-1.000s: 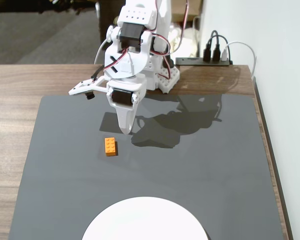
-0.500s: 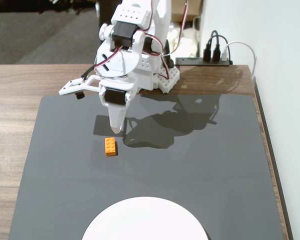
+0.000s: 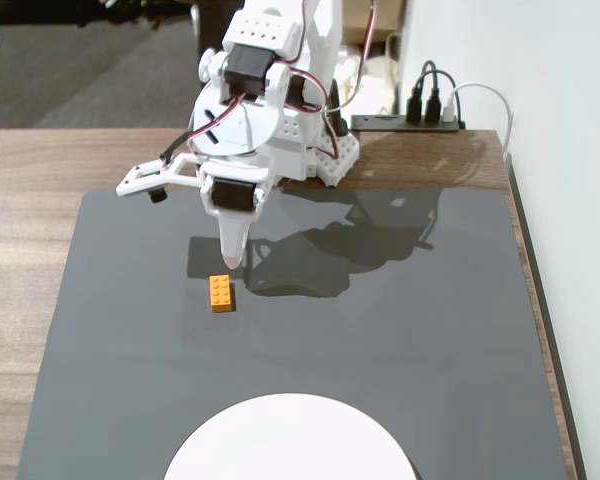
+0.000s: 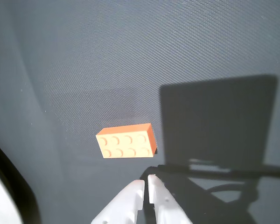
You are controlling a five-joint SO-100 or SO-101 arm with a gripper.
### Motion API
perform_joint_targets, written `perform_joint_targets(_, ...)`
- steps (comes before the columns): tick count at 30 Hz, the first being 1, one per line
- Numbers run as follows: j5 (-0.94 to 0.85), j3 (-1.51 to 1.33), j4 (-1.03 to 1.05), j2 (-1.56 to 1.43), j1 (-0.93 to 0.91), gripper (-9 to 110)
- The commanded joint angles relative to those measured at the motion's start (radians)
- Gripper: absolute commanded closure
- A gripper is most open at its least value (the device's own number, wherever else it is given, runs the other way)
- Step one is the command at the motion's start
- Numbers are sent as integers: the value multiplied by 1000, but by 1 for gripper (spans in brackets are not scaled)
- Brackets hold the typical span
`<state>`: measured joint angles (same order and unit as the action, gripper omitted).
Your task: Grasp a lego block and put it on the plate.
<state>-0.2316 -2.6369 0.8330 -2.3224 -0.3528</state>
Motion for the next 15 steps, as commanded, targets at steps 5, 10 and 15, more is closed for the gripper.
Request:
perform_joint_targets(5,-276,87,43,14,3,101)
perform_joint_targets(10,-403,192,156,26,0,101)
perform_joint_targets(15,-563,238,224,41,-26,101)
